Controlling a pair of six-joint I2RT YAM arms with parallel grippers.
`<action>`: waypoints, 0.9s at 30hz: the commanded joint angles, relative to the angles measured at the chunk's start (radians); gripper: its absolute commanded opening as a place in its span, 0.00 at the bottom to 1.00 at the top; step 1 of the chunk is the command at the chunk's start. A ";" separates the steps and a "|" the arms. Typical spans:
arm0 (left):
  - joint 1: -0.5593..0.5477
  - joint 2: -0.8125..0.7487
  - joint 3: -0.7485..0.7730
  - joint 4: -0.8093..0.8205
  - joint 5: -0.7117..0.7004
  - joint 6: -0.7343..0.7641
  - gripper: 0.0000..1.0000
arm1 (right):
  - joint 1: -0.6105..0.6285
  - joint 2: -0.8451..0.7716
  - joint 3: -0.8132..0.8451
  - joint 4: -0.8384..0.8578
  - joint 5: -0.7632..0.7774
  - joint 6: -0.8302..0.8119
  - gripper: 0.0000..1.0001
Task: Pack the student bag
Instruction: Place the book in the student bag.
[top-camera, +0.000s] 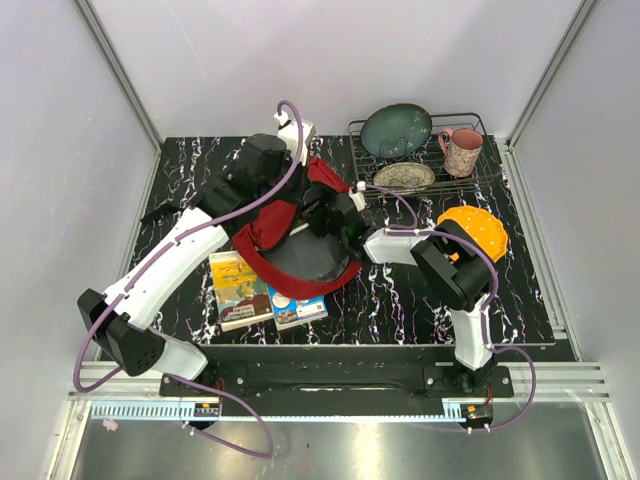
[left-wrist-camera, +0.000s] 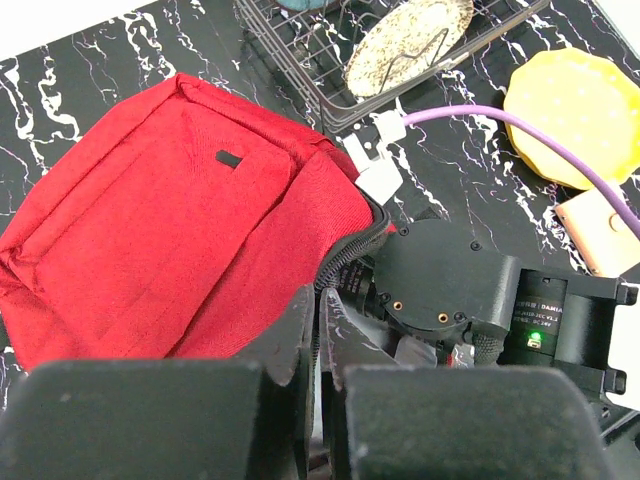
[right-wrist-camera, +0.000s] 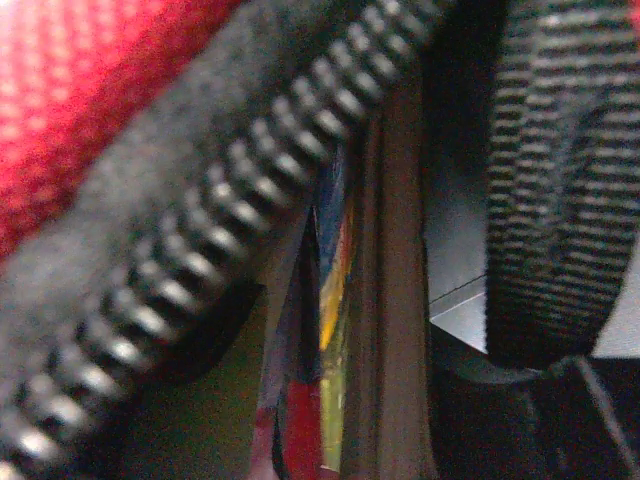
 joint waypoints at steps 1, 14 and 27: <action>0.017 -0.019 0.037 0.053 0.033 -0.021 0.00 | 0.011 -0.001 0.047 0.037 0.002 -0.036 0.56; 0.086 -0.050 -0.045 0.074 0.019 -0.039 0.00 | 0.013 -0.127 -0.132 -0.009 -0.157 -0.067 0.79; 0.096 -0.072 -0.084 0.094 0.049 -0.050 0.00 | 0.027 -0.136 -0.206 0.017 -0.196 -0.017 0.05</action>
